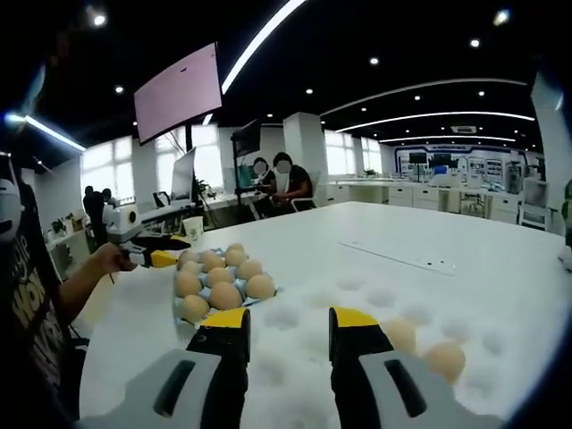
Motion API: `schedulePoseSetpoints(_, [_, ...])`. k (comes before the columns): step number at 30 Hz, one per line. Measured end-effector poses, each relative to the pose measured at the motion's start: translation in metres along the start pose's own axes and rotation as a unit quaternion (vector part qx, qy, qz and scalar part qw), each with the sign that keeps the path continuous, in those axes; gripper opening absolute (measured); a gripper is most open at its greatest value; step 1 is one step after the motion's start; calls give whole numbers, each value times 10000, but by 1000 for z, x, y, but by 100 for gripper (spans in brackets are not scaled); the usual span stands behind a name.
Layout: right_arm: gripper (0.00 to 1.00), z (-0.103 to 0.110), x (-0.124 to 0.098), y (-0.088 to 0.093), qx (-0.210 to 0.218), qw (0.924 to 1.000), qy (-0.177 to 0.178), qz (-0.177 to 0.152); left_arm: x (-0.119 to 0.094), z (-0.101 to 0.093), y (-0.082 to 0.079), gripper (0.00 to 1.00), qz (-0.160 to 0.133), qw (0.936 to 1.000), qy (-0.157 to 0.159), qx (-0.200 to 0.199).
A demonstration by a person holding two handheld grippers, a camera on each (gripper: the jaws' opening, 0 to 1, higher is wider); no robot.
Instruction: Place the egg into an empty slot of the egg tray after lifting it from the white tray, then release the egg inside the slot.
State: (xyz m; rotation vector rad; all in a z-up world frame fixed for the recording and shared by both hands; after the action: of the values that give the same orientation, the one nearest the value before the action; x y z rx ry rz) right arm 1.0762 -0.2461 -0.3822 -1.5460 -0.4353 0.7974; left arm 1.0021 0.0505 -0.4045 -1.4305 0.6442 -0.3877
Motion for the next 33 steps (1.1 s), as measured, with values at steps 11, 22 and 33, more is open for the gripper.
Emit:
schedulePoseSetpoints(11, [36,-38,-9,-2,-131,9986,510,8,1,-1,0,45,19,10000,5,11])
schedulePoseSetpoints(22, [36,-81,-20,10,-174,9940,1060,218,1,-2,1,45,33,10000,-4,-3])
schedulePoseSetpoints(33, [36,-112,-21,28,-168,9888,1401,485,2,-3,1,45,50,10000,25,-3])
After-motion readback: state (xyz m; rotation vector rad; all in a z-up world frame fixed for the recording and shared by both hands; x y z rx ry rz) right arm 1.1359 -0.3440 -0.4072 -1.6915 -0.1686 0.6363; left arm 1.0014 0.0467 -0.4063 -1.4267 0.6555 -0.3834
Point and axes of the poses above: the point that each gripper's makers call its tool centre point, and the gripper's own axes: x roughly forward along the fingers, z roughly to its left, y roughly out of its underside, the point moved 2 cm from there along -x, roughly backward along the fingers, and after that the axes turned 12 degrees about y, right-handed, at the moved point
